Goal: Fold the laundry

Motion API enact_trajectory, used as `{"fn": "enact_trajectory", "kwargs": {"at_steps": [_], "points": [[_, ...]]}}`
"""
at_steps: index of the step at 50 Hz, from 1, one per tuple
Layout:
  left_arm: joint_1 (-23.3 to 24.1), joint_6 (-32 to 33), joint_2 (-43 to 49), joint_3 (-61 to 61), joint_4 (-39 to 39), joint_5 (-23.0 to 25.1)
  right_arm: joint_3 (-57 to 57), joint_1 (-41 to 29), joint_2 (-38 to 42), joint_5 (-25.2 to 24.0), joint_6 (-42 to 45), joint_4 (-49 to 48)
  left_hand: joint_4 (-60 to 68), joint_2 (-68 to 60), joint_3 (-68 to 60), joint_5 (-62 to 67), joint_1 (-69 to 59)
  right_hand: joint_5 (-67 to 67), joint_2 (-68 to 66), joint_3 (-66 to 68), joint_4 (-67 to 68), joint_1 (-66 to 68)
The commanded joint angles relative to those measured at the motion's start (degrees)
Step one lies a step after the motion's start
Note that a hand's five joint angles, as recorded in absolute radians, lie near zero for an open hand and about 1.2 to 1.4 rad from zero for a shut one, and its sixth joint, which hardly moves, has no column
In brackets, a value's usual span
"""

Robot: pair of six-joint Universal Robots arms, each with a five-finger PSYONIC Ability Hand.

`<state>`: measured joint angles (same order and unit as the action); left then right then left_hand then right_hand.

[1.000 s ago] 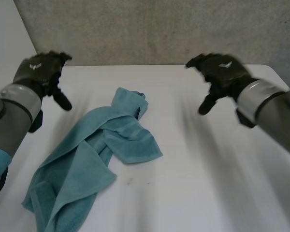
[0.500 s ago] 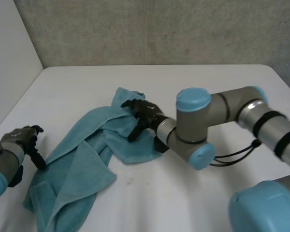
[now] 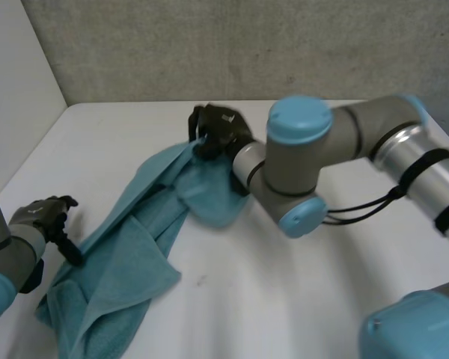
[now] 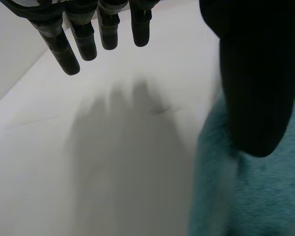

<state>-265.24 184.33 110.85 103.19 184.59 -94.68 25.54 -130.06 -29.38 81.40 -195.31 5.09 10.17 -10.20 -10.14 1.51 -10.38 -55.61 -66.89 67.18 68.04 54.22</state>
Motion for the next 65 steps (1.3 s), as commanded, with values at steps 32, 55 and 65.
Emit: {"fn": "enact_trajectory", "kwargs": {"at_steps": [32, 55, 65], "points": [[10.98, -0.9, 0.77, -15.56, 12.9, 6.71, 36.25, 19.58, -35.57, 1.04, 33.51, -9.4, 69.83, -69.8, -69.86, 68.49, -69.62, -14.39, -13.11, 12.82, 11.96, 25.78], [13.26, 4.2, -0.81, -24.38, 29.86, 4.86, 54.76, 24.05, -41.02, -10.81, 36.23, -48.33, 69.83, -69.8, -69.86, 68.49, -69.62, -14.39, -13.11, 12.82, 11.96, 25.78], [13.44, 5.25, 5.6, -9.25, 26.18, 4.86, 71.39, 24.68, -40.23, -12.67, 38.51, -41.41, 69.83, -69.8, -69.86, 68.49, -69.62, -14.39, -13.11, 12.82, 11.96, 25.78]]}}
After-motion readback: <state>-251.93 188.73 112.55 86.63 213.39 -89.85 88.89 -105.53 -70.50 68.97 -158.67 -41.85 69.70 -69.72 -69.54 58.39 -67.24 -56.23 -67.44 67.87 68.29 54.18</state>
